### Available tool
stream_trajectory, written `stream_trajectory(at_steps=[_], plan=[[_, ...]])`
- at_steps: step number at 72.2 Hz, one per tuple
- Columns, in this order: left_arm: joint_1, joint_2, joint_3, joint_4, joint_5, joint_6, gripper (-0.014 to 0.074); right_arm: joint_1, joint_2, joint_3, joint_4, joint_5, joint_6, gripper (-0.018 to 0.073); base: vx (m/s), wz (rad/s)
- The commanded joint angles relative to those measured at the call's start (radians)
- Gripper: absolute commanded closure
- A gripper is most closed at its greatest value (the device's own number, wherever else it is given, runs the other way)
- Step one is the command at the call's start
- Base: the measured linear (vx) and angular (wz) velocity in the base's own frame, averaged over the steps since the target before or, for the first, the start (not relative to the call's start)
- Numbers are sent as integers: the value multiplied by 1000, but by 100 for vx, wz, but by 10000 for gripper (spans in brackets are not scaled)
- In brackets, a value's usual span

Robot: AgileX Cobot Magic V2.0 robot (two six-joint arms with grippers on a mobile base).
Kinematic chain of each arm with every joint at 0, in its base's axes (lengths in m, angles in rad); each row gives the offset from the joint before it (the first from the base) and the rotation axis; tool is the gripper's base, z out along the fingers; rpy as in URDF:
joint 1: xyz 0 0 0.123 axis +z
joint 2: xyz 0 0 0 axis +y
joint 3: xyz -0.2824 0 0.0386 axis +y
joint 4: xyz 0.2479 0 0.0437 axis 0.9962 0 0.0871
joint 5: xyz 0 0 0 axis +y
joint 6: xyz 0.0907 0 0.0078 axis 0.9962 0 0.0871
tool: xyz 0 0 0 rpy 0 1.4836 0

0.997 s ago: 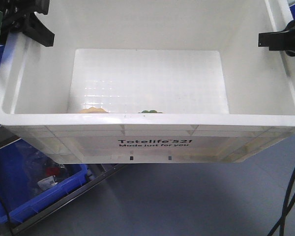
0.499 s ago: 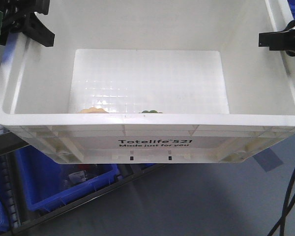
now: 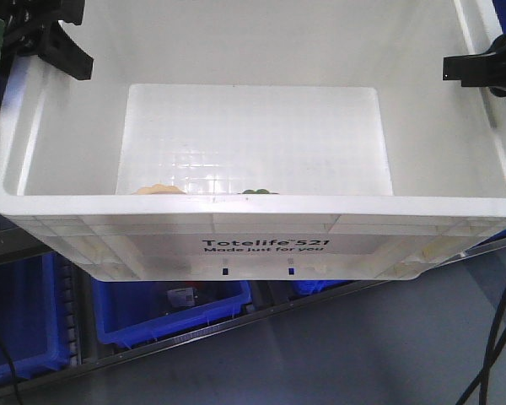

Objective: Place moving items into box and shelve
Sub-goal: 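Keep gripping the white crate rims with both grippers while driving toward the shelf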

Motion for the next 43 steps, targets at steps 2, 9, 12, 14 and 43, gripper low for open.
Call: stream_trajectory(at_steps=[2, 9, 12, 14, 43], plan=[[-9, -49, -48, -105, -73, 13, 595, 6, -30, -44, 88, -85, -41, 568, 3, 28], [-9, -49, -48, -105, -73, 13, 595, 6, -30, -44, 88, -85, -41, 568, 2, 25], [-9, -49, -48, -105, -73, 13, 595, 6, -30, -44, 88, -85, -41, 568, 2, 23], [-9, -49, -48, -105, -73, 13, 595, 6, -30, -44, 88, -85, -41, 568, 2, 22], [-9, -49, -48, -105, -73, 13, 595, 6, -30, -44, 88, -85, -41, 568, 1, 19]])
